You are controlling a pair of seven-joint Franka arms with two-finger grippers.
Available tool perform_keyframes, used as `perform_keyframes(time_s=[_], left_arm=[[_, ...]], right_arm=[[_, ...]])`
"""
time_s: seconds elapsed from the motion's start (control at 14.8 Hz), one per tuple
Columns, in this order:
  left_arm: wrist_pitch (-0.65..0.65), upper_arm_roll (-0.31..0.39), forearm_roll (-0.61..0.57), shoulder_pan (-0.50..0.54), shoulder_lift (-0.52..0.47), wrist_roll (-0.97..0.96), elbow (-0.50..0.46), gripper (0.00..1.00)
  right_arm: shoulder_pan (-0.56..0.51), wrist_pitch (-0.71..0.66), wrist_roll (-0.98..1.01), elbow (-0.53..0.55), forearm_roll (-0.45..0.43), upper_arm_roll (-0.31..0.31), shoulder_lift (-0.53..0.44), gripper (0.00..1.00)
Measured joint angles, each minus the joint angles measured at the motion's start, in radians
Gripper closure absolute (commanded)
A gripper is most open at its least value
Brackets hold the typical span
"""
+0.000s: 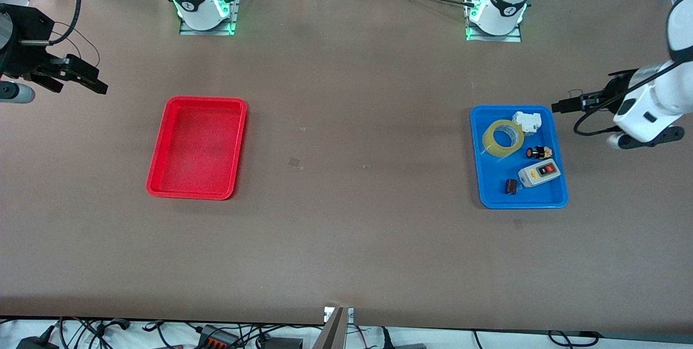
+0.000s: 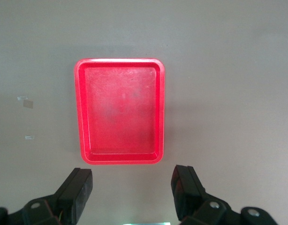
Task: Place and move tape with both arms
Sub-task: 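Reach the left gripper down over the yellow tape roll in the blue tray, then close the left gripper on the rim of the yellow tape roll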
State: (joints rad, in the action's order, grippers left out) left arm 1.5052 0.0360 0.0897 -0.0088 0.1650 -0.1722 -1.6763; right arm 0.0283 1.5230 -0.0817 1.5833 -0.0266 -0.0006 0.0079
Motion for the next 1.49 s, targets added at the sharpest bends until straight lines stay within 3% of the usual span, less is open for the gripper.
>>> perform_keyframes(time_s=[0.27,0.74,1.15,1.49], left_arm=[[0.235,-0.002,0.000,-0.001,0.001,0.000,-0.198,0.00],[0.610,-0.005,0.000,-0.004,0.007,0.001,-0.456,0.00],[0.705,-0.010,-0.001,-0.010,0.092,0.002,-0.491,0.00],[0.753,-0.010,-0.004,-0.012,0.108,0.028,-0.538,0.00]], right_arm=[[0.000,0.000,0.000,0.000,0.000,0.000,0.000,0.01],[0.000,0.000,0.000,0.000,0.000,0.000,0.000,0.01],[0.000,0.000,0.001,0.000,0.000,0.000,0.000,0.01],[0.000,0.000,0.001,0.000,0.000,0.000,0.000,0.01]])
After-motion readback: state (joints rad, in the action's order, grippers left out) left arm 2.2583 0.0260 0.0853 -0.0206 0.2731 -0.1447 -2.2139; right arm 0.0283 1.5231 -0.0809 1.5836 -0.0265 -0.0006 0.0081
